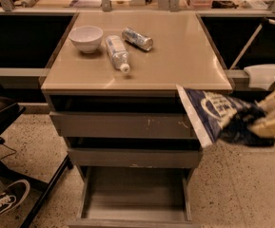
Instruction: Place blue chip bag into bottom drawer
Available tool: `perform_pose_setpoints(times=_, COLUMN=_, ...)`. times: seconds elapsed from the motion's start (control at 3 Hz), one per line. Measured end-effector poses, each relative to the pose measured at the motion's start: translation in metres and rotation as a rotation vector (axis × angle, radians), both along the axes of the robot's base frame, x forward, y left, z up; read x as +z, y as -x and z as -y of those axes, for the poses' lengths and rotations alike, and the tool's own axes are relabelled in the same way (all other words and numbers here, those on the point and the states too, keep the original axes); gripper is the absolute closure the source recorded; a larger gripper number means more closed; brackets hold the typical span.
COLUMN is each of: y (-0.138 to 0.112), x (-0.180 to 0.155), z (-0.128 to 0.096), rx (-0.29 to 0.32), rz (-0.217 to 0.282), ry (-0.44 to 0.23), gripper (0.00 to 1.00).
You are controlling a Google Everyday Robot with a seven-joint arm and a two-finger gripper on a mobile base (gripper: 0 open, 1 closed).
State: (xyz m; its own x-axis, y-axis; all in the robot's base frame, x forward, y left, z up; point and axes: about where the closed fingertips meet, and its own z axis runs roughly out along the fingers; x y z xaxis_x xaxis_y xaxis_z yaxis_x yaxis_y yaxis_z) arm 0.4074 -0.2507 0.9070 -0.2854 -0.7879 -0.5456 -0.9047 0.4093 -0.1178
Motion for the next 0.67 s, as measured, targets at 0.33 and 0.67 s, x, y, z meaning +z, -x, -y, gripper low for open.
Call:
perform_pose_setpoints(times=0.33, y=0.0271, x=-0.0319, z=0.0085, rx=-0.028, rz=-0.076, ry=-0.001, gripper=1.0)
perform_pose_setpoints(times=0.67, y=0.0267, x=-0.0318, z=0.0076, rx=-0.026, rz=-0.076, ry=-0.001, gripper=1.0)
